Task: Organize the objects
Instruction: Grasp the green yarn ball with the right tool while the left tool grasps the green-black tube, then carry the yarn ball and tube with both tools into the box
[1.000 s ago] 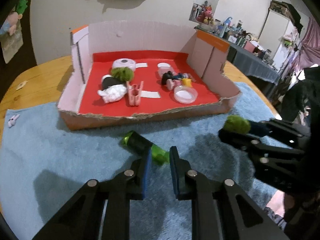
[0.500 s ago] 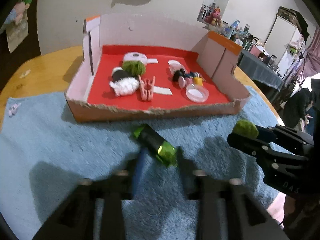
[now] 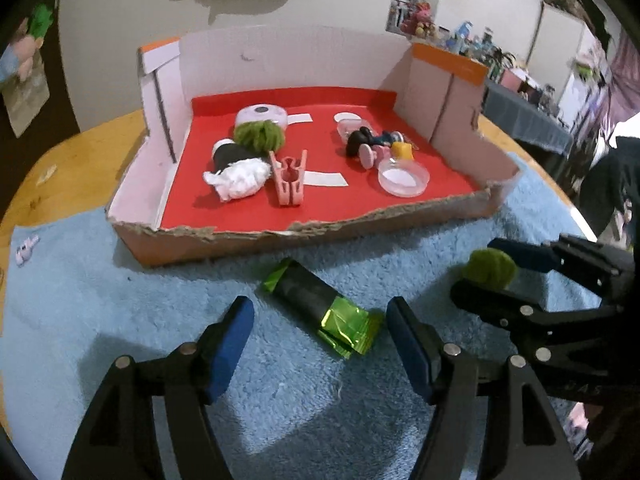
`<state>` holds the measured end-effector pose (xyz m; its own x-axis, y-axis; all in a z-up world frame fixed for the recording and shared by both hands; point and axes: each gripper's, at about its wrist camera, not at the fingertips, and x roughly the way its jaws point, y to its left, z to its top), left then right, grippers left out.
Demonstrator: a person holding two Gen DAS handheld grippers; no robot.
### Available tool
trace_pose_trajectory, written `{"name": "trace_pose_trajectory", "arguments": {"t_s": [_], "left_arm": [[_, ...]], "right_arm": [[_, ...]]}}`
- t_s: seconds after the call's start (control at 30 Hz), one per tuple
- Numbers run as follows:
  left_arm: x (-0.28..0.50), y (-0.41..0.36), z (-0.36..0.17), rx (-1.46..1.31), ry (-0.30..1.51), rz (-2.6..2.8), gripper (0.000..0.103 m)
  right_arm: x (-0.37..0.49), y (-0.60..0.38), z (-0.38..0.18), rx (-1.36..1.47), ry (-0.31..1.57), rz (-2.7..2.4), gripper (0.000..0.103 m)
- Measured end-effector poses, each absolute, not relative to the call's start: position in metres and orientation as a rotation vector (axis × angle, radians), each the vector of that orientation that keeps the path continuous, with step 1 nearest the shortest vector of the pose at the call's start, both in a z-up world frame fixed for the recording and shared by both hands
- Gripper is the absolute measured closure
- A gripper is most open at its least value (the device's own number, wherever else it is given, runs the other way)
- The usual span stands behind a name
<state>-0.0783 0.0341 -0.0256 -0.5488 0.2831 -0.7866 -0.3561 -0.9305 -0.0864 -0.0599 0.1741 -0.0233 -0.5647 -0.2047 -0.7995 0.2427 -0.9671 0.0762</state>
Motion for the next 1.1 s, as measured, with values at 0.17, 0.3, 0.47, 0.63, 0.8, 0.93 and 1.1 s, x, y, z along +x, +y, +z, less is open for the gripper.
{"name": "trace_pose_trajectory", "arguments": {"t_s": [0.17, 0.3, 0.47, 0.63, 0.8, 0.93, 1.1], "left_arm": [[-0.08, 0.033, -0.025, -1.232, 0.128, 2.485, 0.047], [-0.08, 0.03, -0.024, -1.23, 0.088, 2.477, 0.05], [-0.077, 0.027, -0.02, -1.225, 0.058, 2.465, 0.05], [-0.073, 0.024, -0.017, -1.219, 0.041, 2.465, 0.05], [-0.065, 0.02, -0.009, -1.196, 0.029, 2.468, 0.05], [-0.057, 0.016, 0.0, -1.173, 0.011, 2.472, 0.05], [-0.052, 0.013, 0.012, -1.138, -0.006, 2.478, 0.05]], "right_arm": [[-0.059, 0.167, -0.026, 1.303, 0.124, -2.584, 0.069], [-0.058, 0.163, -0.025, 1.3, 0.14, -2.58, 0.07], [-0.056, 0.164, -0.019, 1.28, 0.101, -2.574, 0.07], [-0.054, 0.163, -0.013, 1.264, 0.083, -2.57, 0.07], [-0.049, 0.16, -0.004, 1.235, 0.081, -2.572, 0.07], [-0.044, 0.156, 0.005, 1.206, 0.09, -2.574, 0.07], [-0.042, 0.152, 0.015, 1.173, 0.096, -2.582, 0.07]]}}
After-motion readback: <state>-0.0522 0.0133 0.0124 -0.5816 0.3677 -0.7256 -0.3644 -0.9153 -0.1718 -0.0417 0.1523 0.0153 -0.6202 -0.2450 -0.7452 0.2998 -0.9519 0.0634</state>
